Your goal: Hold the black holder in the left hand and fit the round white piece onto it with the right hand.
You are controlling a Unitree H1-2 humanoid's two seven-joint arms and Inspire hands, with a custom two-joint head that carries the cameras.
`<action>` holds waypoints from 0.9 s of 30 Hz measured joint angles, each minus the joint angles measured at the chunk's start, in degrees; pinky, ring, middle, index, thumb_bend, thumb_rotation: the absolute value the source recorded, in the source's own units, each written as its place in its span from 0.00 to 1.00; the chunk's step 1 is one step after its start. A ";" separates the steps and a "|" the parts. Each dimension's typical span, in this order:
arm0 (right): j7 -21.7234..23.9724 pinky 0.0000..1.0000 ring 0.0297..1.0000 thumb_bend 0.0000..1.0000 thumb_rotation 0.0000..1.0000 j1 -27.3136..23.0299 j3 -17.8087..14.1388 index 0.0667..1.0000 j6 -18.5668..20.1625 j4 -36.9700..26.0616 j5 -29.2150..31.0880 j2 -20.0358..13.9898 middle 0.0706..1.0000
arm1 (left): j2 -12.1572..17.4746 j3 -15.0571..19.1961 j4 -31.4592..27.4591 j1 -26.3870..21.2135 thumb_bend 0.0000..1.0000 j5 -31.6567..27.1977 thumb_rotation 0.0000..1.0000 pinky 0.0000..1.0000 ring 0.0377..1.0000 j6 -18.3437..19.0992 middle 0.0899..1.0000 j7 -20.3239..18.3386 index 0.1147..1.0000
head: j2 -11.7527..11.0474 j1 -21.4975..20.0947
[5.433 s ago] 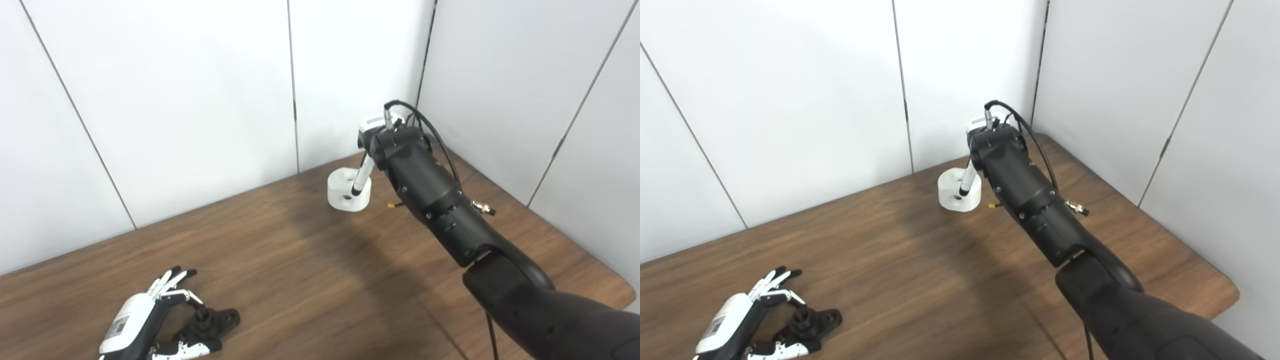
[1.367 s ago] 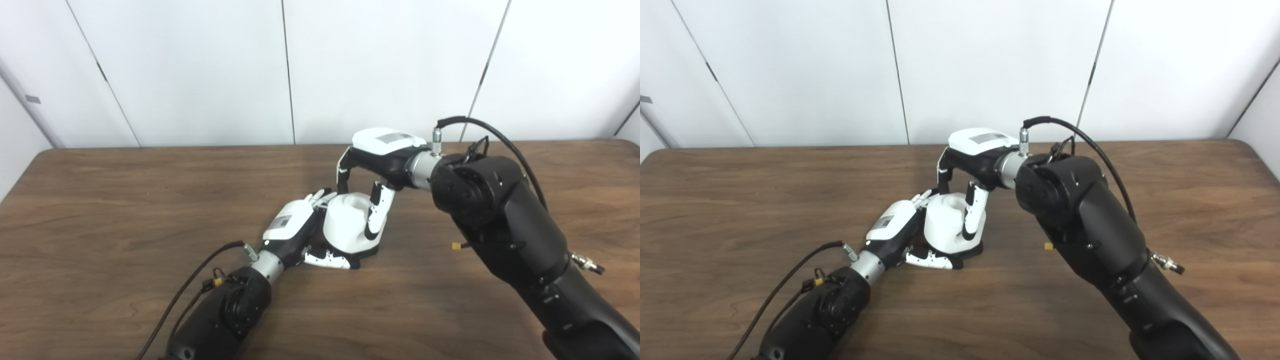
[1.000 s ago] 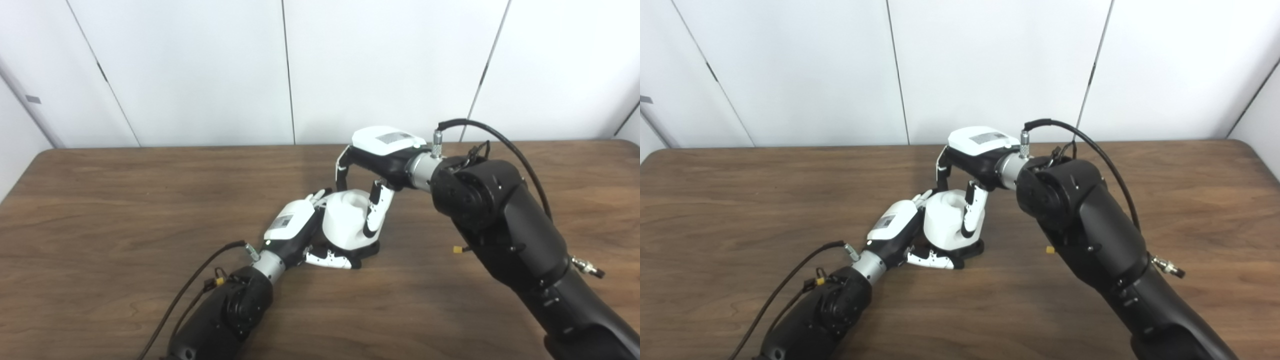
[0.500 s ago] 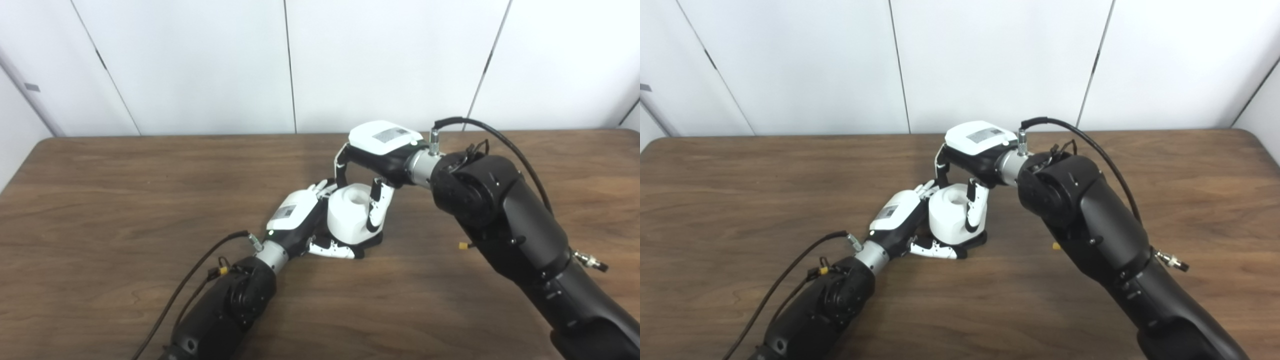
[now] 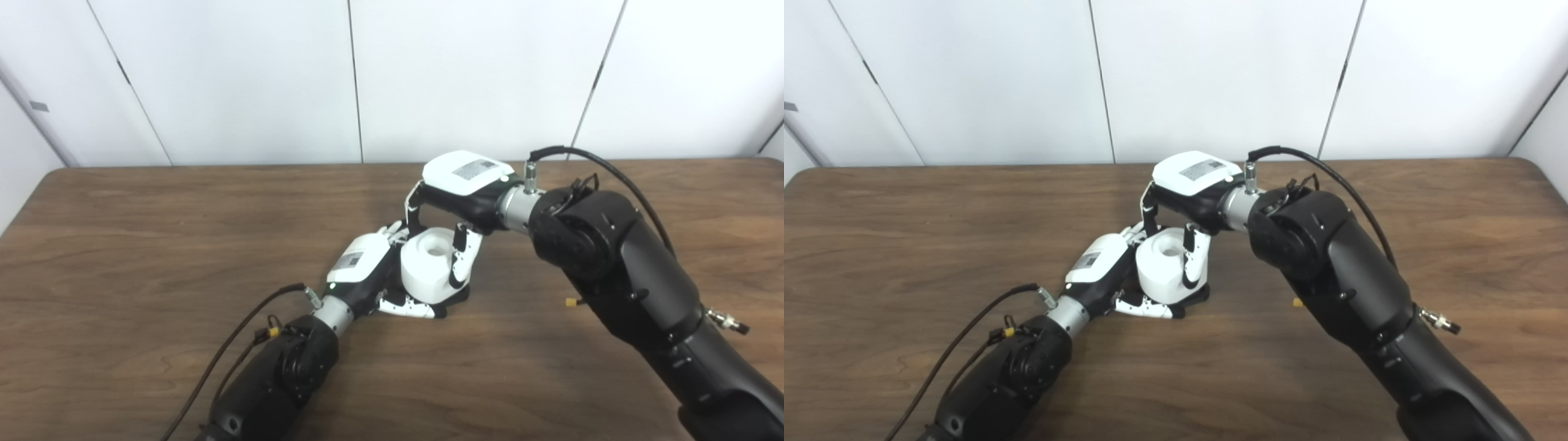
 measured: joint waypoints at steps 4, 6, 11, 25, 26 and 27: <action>2.78 0.73 0.87 0.93 0.22 0.43 0.04 0.95 1.56 -0.95 0.16 -0.24 0.93 | 0.01 -0.02 -0.06 -0.02 0.52 0.00 0.06 1.00 1.00 0.00 0.93 -0.25 0.41 | -0.18 0.17; 3.47 0.73 0.89 0.94 0.22 1.17 0.28 0.99 1.57 -0.94 0.15 -0.55 0.96 | 0.01 -0.01 -0.06 -0.02 0.52 0.00 0.06 1.00 1.00 -0.01 0.93 -0.29 0.41 | -0.26 0.26; 3.27 0.74 0.90 0.94 0.22 1.93 0.04 1.00 1.29 -0.95 -0.14 -0.87 0.97 | 0.03 0.05 -0.05 -0.01 0.52 -0.03 0.06 1.00 1.00 -0.02 0.92 -0.32 0.41 | -0.26 0.26; 1.54 0.73 0.88 0.95 0.23 1.88 -0.47 1.00 1.13 -0.95 -0.29 -0.77 0.97 | 0.03 0.05 -0.05 -0.02 0.52 -0.04 0.06 1.00 1.00 -0.03 0.93 -0.48 0.41 | -0.18 -0.35; 1.54 0.73 0.88 0.96 0.24 1.83 -0.61 1.00 1.14 -0.95 -0.33 -0.75 0.97 | 0.04 0.08 -0.05 -0.02 0.52 -0.05 0.06 1.00 1.00 -0.03 0.93 -0.56 0.41 | -0.18 -0.61; 1.55 0.72 0.88 0.96 0.24 1.68 -0.78 1.00 1.15 -0.93 -0.34 -0.75 0.98 | 0.05 0.09 -0.05 -0.03 0.52 -0.06 0.06 1.00 1.00 -0.03 0.93 -0.62 0.41 | -0.26 -0.96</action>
